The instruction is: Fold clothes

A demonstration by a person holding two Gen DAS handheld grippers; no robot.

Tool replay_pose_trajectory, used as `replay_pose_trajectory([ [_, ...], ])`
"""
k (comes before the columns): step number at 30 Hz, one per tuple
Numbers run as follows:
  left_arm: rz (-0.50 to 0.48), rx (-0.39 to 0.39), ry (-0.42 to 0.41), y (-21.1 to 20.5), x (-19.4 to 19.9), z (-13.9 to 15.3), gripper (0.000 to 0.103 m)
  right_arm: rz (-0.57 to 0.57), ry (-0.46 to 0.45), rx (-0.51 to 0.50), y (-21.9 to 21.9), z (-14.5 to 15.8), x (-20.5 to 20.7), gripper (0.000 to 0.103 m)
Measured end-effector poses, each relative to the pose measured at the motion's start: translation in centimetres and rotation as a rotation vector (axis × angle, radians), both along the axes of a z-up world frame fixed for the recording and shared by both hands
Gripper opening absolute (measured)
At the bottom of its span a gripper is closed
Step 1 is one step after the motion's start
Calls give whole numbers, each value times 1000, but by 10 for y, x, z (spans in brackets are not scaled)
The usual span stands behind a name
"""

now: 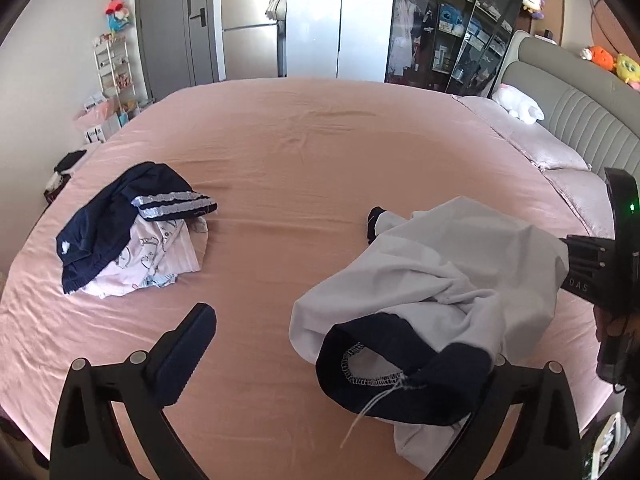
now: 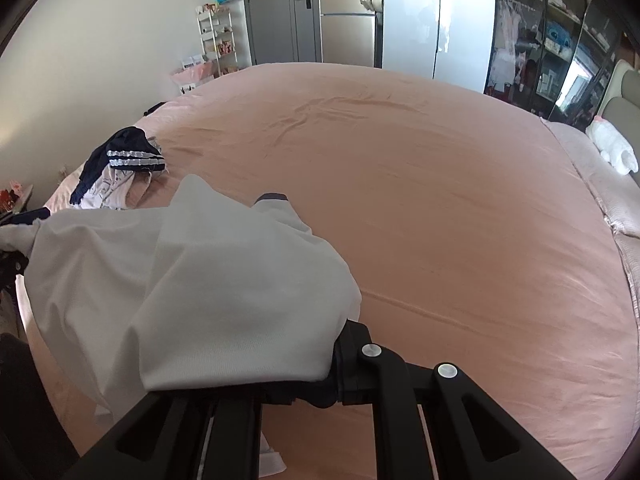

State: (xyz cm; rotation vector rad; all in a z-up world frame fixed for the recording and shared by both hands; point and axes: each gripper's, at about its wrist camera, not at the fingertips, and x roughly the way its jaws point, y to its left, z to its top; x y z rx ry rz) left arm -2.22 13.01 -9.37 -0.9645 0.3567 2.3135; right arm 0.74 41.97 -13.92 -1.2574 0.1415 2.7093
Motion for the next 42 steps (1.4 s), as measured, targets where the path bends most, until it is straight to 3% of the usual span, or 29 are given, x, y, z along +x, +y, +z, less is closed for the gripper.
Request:
replay_pose_trajectory([
  [5, -29, -104, 199, 5, 38, 1, 103, 21, 9, -31, -7, 15, -3, 10],
  [9, -112, -79, 273, 16, 71, 5, 103, 60, 16, -43, -16, 25, -9, 9],
  [14, -185, -12, 296, 32, 99, 8, 103, 110, 21, -60, -26, 37, -16, 9],
  [18, -210, -71, 319, 55, 103, -5, 103, 154, 6, -50, -32, 46, -22, 9],
  [23, -217, -60, 269, 86, 105, -25, 103, 185, 4, -88, -34, 50, -23, 9],
  [27, -238, -123, 349, 117, 119, -42, 103, 204, 3, -106, -35, 55, -23, 9],
  [34, -269, -190, 393, 149, 123, -70, 103, 204, 9, -135, -29, 63, -21, 9],
  [38, -239, -222, 420, 151, 113, -75, 103, 198, 9, -138, -28, 63, -19, 9],
  [42, -165, -247, 392, 149, 96, -78, 98, 192, 7, -139, -26, 62, -18, 9],
])
